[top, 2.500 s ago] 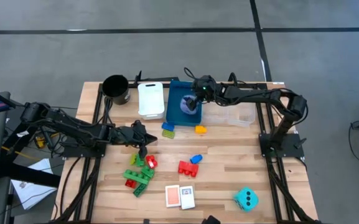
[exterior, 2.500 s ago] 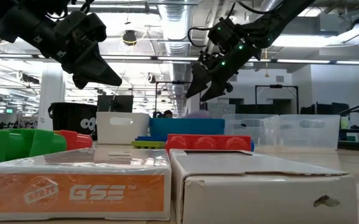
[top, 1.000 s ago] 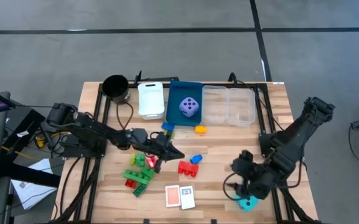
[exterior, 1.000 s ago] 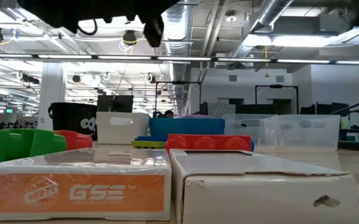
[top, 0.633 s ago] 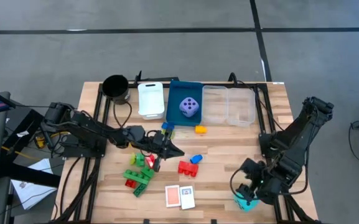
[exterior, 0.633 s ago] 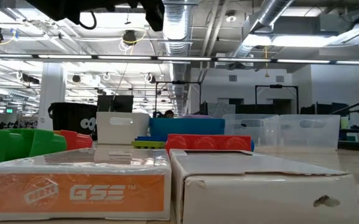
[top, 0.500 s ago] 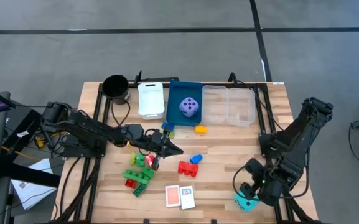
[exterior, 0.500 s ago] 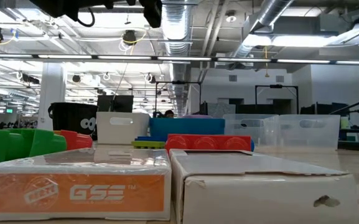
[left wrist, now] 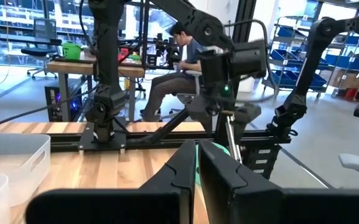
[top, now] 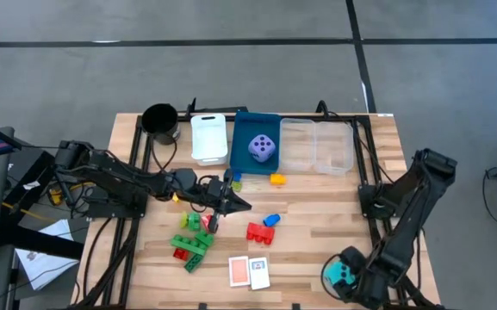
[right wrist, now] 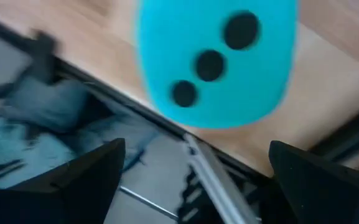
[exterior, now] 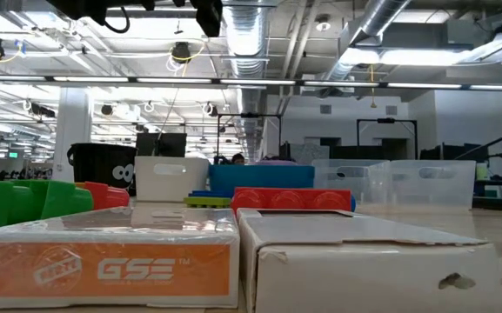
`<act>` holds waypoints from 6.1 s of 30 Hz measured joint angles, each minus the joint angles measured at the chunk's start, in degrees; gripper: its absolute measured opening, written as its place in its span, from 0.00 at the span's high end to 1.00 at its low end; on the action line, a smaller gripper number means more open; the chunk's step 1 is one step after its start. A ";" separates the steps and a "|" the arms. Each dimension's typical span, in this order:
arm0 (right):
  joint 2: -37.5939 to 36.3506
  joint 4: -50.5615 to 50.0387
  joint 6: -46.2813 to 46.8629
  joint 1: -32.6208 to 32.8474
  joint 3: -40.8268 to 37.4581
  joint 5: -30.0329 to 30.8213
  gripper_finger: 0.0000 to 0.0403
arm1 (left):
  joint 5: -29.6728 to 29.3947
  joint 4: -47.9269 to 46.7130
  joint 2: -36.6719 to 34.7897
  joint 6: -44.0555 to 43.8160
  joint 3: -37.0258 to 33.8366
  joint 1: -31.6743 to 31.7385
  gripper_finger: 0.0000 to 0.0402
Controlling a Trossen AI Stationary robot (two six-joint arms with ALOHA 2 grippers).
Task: Pick & Place Toys
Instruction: Put the blue dice into the blue bin
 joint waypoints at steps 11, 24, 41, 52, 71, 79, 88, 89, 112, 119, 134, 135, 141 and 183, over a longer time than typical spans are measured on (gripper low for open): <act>2.15 -8.90 -6.11 -3.69 0.03 -6.73 0.07 | -0.11 -1.03 0.00 -0.18 -0.04 -1.71 0.97; 2.14 -11.90 -21.13 -12.49 0.05 4.57 0.11 | -0.11 -2.63 0.00 -1.46 -0.07 -1.92 0.97; 2.27 -10.82 -53.20 -32.57 -0.09 19.47 0.12 | -0.11 -2.61 0.00 -1.51 -0.07 -1.92 0.97; 2.29 7.26 -70.16 -39.81 -0.15 28.49 0.12 | -0.10 -5.10 -0.02 -1.51 -0.07 -1.92 0.97; -3.43 -1.88 -63.39 -16.55 -0.08 57.19 0.12 | -0.11 -7.57 0.00 -3.14 -0.07 -1.92 0.97; -3.50 -10.61 -45.83 -4.55 -6.23 71.56 0.12 | -0.11 -7.53 -0.01 -3.23 -0.07 -1.92 0.97; -3.48 -10.06 -23.27 1.98 -22.66 79.50 0.12 | -0.37 -7.84 -0.02 -6.22 -1.41 -1.99 0.97; -3.49 -10.13 -21.34 2.33 -24.39 79.53 0.12 | -0.37 -7.91 -0.02 -6.35 -1.56 -1.99 0.97; -7.32 17.78 -25.43 11.55 -45.74 82.05 0.12 | -2.03 -0.49 -0.02 -7.56 -2.19 -3.80 0.97; -7.32 18.08 -28.01 11.57 -45.74 83.78 0.13 | -5.15 -0.56 -0.02 -9.01 -2.19 -3.80 0.97; -7.30 1.25 -9.78 11.85 -45.70 90.03 0.19 | -6.88 -0.56 -0.02 -9.27 -2.19 -3.89 0.97; -7.29 -0.42 -7.35 12.09 -45.65 90.14 0.19 | -6.89 -0.56 -0.02 -9.27 -2.19 -3.89 0.97; -7.17 -3.35 3.31 12.75 -46.70 95.58 0.19 | -6.86 -0.56 -0.02 -9.27 -2.19 -3.89 0.97; -9.26 56.59 -113.44 -19.71 -20.15 40.26 0.22 | -6.64 -3.31 -0.02 -8.84 -2.19 -6.99 0.97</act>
